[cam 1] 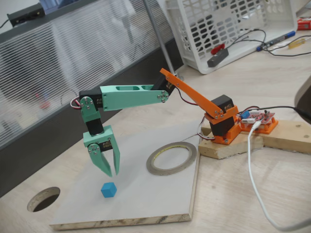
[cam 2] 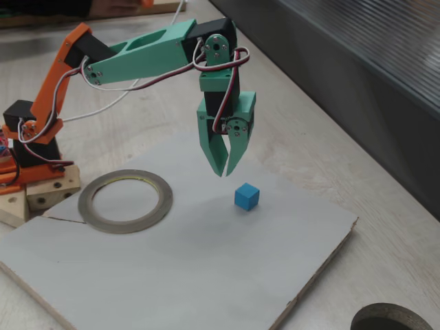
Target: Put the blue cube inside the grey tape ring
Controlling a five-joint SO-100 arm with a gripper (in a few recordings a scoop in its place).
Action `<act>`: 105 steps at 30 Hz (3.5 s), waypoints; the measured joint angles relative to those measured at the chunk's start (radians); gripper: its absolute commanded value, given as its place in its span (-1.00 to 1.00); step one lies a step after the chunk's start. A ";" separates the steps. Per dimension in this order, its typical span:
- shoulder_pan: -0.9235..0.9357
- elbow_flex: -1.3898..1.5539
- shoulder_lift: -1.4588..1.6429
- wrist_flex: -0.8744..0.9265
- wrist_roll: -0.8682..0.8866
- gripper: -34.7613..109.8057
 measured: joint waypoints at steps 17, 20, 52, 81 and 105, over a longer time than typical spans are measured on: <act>0.000 0.000 -0.014 0.015 0.000 0.53; 0.002 0.000 -0.049 0.014 0.000 0.53; 0.000 -0.009 -0.221 0.005 0.005 0.01; 0.000 0.018 -0.201 -0.235 -0.003 -0.27; 0.334 0.469 0.314 -0.232 0.000 -0.27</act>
